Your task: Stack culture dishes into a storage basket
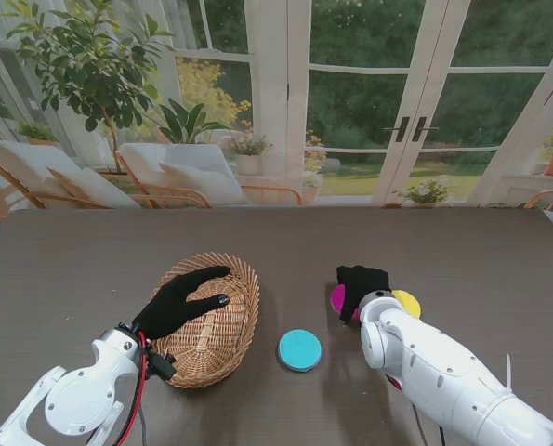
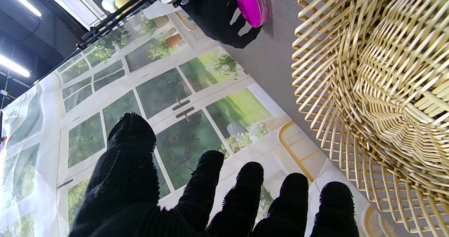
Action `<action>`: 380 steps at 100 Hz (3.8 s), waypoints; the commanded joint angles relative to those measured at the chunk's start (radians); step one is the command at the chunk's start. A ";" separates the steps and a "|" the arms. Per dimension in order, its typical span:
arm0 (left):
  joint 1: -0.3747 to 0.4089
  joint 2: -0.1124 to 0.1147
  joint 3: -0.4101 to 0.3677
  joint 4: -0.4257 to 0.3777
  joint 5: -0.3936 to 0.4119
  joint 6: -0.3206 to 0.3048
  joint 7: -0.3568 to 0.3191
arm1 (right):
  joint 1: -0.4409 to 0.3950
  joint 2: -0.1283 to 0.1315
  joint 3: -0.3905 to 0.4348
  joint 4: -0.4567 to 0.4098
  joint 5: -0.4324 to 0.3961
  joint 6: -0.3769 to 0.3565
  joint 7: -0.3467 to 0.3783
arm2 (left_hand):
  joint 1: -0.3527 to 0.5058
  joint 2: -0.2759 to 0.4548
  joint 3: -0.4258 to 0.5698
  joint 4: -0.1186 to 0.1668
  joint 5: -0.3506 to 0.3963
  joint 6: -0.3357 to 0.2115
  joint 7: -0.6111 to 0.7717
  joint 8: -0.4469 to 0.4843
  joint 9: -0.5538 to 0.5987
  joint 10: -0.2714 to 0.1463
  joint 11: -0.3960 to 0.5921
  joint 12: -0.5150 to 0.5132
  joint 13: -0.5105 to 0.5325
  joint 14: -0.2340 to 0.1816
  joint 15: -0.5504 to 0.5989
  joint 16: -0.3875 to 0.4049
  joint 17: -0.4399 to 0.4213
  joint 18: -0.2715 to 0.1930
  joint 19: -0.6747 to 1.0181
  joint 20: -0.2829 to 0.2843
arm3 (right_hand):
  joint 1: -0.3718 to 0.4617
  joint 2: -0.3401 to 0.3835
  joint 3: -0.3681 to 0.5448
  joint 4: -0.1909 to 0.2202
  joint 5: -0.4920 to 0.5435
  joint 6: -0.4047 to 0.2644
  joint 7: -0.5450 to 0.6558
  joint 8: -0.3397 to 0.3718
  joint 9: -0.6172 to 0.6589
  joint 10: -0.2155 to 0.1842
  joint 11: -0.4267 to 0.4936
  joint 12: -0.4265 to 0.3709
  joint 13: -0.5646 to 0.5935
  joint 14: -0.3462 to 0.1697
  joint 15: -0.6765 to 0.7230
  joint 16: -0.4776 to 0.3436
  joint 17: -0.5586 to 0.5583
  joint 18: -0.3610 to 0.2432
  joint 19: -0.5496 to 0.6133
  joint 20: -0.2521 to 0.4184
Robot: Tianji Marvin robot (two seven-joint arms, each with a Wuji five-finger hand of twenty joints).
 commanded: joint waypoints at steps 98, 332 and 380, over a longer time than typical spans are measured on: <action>0.031 -0.003 -0.018 -0.029 0.006 0.008 -0.009 | -0.269 0.066 0.245 -0.423 -0.148 -0.077 0.203 | -0.026 0.046 -0.020 0.014 0.015 -0.001 0.006 0.007 0.017 0.002 0.003 0.010 0.049 -0.007 0.013 0.013 0.002 -0.008 0.007 0.017 | 0.173 0.094 0.168 0.098 0.061 -0.032 0.101 0.068 0.040 -0.069 0.033 0.041 0.101 -0.085 0.007 0.065 0.220 -0.044 0.030 -0.005; 0.073 -0.005 -0.045 -0.064 0.013 0.029 0.003 | -0.312 0.073 0.076 -0.539 -0.220 -0.008 0.222 | -0.025 0.050 -0.020 0.014 0.026 0.002 0.009 0.009 0.019 0.003 0.003 0.010 0.048 -0.006 0.012 0.013 -0.001 -0.011 0.006 0.017 | 0.090 0.191 0.089 0.097 -0.038 -0.009 0.066 0.062 -0.134 -0.039 0.033 0.022 -0.071 -0.020 0.002 0.033 0.079 -0.012 -0.038 0.001; 0.079 -0.005 -0.048 -0.067 0.013 0.029 0.003 | -0.299 0.076 0.052 -0.531 -0.233 0.002 0.234 | -0.025 0.051 -0.020 0.014 0.032 0.007 0.011 0.010 0.021 0.005 0.004 0.011 0.049 -0.004 0.012 0.013 -0.002 -0.009 0.006 0.018 | 0.050 0.224 0.059 0.092 -0.143 0.031 0.025 0.037 -0.255 -0.026 0.032 0.019 -0.175 0.010 0.013 0.027 0.003 -0.010 -0.051 0.007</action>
